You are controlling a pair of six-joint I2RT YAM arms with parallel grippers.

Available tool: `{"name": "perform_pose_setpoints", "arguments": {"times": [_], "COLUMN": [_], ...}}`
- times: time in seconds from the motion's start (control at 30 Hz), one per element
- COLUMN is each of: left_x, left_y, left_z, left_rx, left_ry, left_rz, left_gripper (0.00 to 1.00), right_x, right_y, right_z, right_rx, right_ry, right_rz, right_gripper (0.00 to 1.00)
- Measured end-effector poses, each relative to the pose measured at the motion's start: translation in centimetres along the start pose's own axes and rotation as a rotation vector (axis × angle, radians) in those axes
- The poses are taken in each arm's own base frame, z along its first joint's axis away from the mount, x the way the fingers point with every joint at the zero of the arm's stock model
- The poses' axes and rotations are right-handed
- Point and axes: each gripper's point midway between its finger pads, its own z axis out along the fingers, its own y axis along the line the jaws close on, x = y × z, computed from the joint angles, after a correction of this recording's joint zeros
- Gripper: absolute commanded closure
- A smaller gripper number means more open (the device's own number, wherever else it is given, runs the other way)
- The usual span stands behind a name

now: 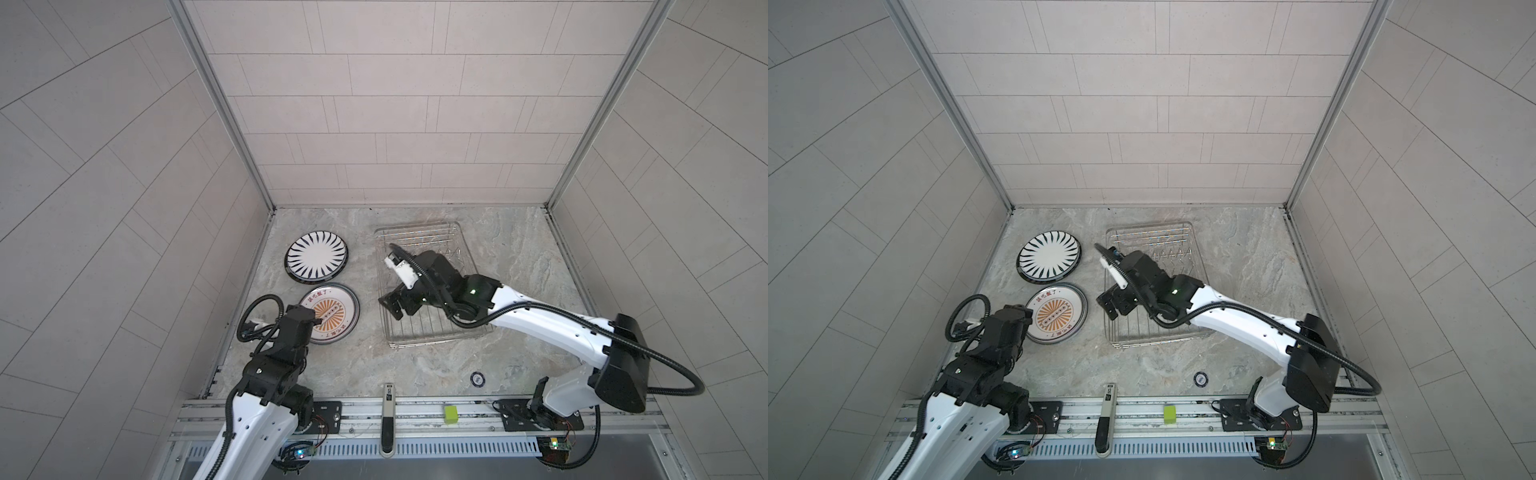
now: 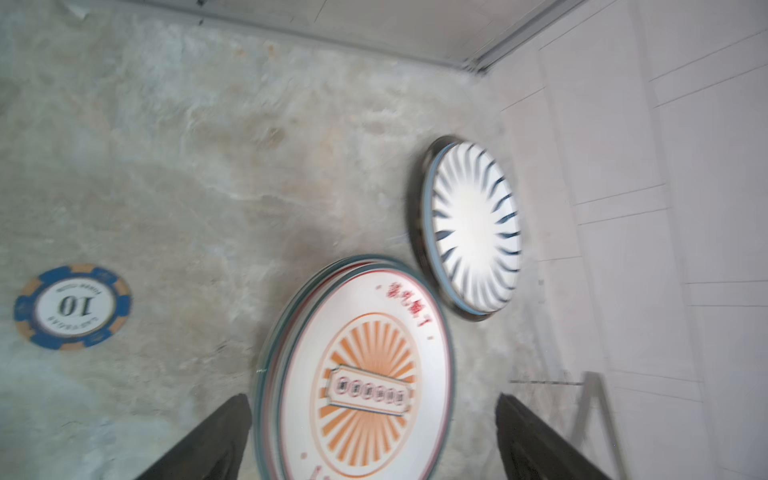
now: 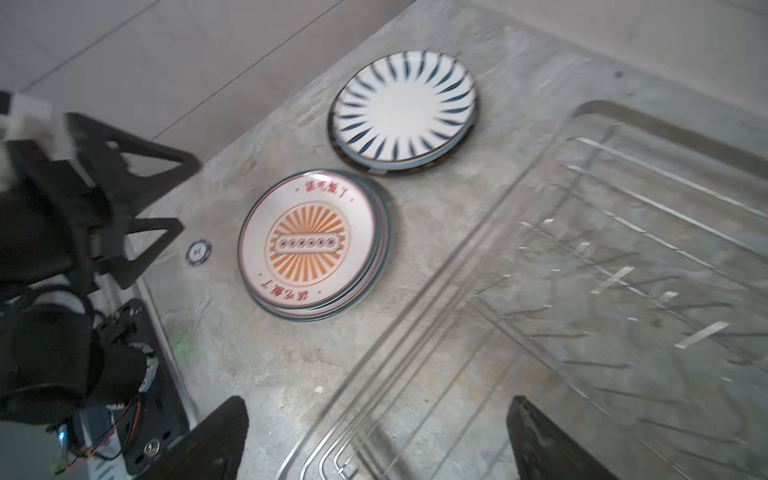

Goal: Unload the plates from the dish rack
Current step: Place the plate among the plates, then reset both arms

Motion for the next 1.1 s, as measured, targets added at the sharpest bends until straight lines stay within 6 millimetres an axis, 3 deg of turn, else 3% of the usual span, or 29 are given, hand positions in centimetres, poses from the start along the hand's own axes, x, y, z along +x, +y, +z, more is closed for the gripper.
{"name": "perform_pose_setpoints", "arguments": {"times": [0.1, 0.2, 0.37, 0.47, 0.67, 0.8, 0.97, 1.1], "left_x": [-3.0, -4.8, -5.4, -4.6, -4.7, -5.5, -5.5, -5.2], "left_y": [-3.4, -5.4, -9.4, -10.4, -9.9, -7.2, -4.4, -4.2], "left_z": [-1.6, -1.9, -0.5, 1.5, 5.7, 8.2, 9.9, 10.7], "left_rx": [0.111, 0.152, 0.194, 0.172, -0.048, -0.174, -0.21, -0.175], "left_ry": [-0.117, -0.222, -0.355, -0.428, -0.52, -0.517, -0.481, -0.461], "left_rz": [0.046, 0.14, 0.394, 0.602, 0.913, 0.995, 1.017, 1.011], "left_gripper": [0.0, 0.0, 0.0, 0.0, 0.0, 0.0, 0.0, 0.0], "right_x": [-2.9, -3.8, -1.5, 1.8, 8.4, 12.1, 16.5, 17.5], "right_y": [-7.3, -15.1, -24.6, -28.2, -32.4, -34.3, -35.0, -35.1], "right_z": [-4.2, -9.1, -15.5, -16.9, -17.8, -17.8, -16.5, -16.0], "right_rx": [0.126, 0.298, 0.579, 0.758, 1.022, 1.151, 1.206, 1.21], "right_ry": [-0.121, -0.223, -0.295, -0.246, -0.09, -0.044, -0.033, -0.07], "right_rz": [0.158, 0.296, 0.434, 0.439, 0.368, 0.344, 0.319, 0.302], "right_gripper": [0.01, 0.0, 0.0, 0.0, 0.0, 0.0, 0.01, 0.01]}}
